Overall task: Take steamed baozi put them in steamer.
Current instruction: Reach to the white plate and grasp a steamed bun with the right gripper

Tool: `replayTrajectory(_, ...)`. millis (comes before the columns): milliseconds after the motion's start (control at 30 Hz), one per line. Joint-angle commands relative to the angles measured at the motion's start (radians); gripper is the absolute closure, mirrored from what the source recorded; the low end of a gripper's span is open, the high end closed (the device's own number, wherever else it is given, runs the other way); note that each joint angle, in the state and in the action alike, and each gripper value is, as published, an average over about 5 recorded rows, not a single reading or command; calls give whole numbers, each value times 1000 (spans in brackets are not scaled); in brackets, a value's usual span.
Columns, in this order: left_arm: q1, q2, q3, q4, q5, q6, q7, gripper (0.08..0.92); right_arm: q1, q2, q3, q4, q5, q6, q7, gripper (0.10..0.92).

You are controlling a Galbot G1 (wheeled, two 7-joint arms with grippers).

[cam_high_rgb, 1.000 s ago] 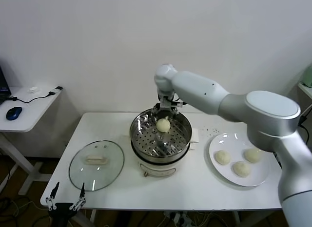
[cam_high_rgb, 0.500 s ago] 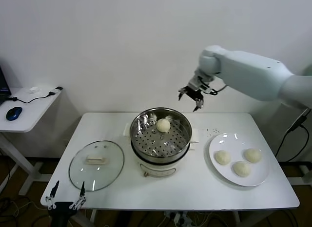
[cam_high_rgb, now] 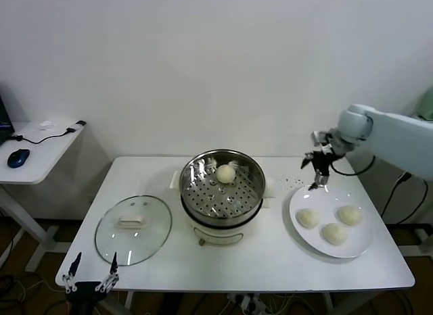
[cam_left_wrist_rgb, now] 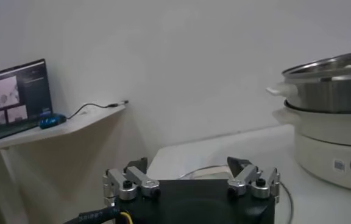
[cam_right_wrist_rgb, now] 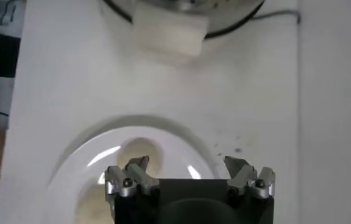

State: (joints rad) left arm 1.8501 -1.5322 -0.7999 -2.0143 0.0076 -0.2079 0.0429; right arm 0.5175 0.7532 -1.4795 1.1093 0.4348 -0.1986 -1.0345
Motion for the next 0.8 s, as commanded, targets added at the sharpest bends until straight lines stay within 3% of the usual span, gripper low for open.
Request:
replayTrajectory(33,6,-4,-2,4,3,0,0,177,-213,-25,95,-35,-86,-83,6,203)
replayTrajectory(800,19,-5,-8,25,13,-21,-4,177,-310,97,178,-178,-146,-56,25,203)
